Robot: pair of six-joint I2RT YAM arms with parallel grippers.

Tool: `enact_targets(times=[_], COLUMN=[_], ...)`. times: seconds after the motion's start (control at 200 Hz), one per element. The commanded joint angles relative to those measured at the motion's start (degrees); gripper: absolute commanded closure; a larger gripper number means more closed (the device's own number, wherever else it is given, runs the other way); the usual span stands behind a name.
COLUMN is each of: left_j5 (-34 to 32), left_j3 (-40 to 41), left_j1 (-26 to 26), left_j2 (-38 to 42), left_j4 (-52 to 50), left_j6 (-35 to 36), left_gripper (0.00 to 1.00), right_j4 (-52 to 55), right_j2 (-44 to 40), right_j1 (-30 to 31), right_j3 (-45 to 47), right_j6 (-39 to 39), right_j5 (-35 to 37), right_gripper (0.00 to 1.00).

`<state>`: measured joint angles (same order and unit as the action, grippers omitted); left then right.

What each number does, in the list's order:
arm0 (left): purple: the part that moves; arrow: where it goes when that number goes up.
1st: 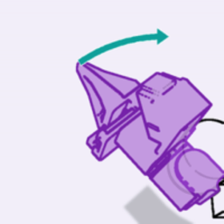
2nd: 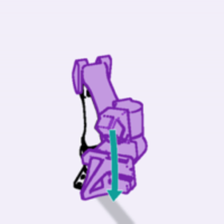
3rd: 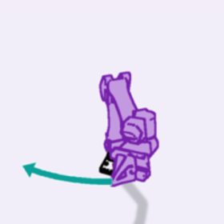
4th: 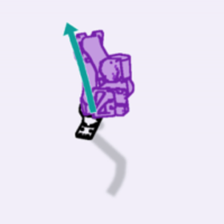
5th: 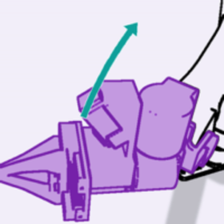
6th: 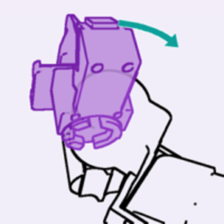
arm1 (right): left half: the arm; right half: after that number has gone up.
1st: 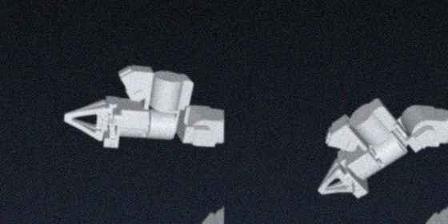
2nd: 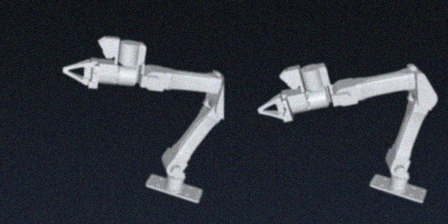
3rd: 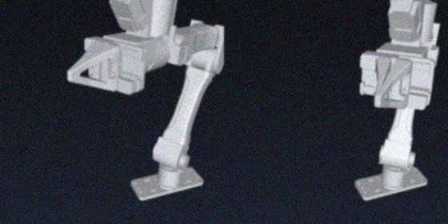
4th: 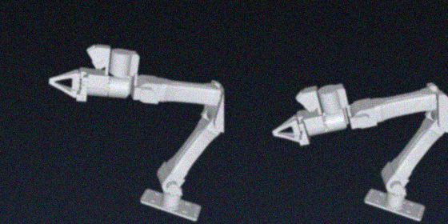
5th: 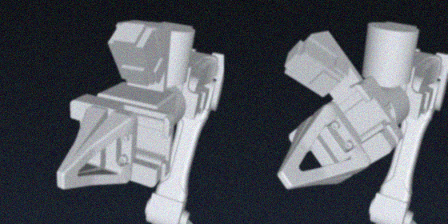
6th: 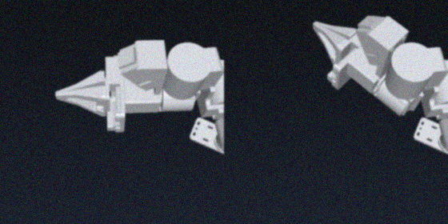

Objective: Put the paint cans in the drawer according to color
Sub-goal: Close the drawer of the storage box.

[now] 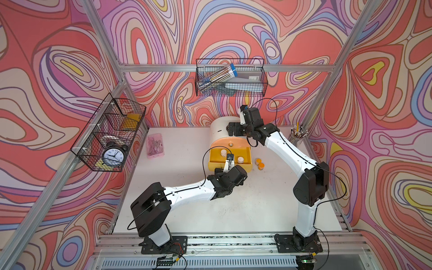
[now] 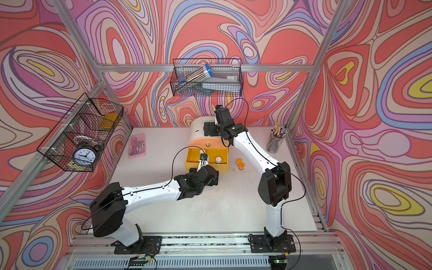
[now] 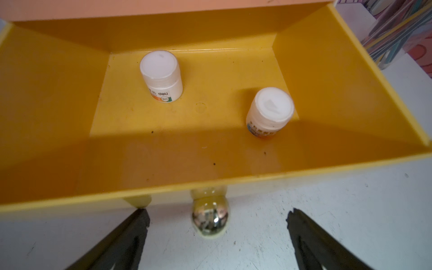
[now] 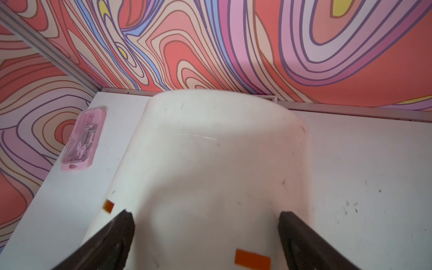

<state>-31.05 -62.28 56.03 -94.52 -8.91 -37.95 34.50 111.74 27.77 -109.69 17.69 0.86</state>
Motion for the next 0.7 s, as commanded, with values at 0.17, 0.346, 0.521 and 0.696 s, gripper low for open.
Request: enact_targets(times=[0.17, 0.346, 0.521, 0.696], left_j5=[3.2, 7.4, 6.5, 9.3], left_j3=[-3.9, -5.8, -6.9, -8.1], left_j1=[-5.2, -5.5, -5.7, -8.1], left_j2=[-4.8, -5.8, -7.1, -11.3], left_j4=[9.6, 13.9, 17.2, 20.1], left_j6=[4.4, 6.6, 8.6, 10.6], left_gripper=[0.01, 0.01, 0.01, 0.01], right_j4=[6.9, 7.2, 7.0, 6.3], right_j2=[-0.1, 0.1, -0.1, -0.4], right_j1=[0.7, 0.6, 0.3, 0.2], right_j3=[2.2, 1.8, 1.6, 2.1], right_j6=[2.7, 2.4, 2.5, 2.9], right_j5=[-5.4, -5.3, -5.4, -6.3], right_gripper=[0.02, 0.02, 0.02, 0.02])
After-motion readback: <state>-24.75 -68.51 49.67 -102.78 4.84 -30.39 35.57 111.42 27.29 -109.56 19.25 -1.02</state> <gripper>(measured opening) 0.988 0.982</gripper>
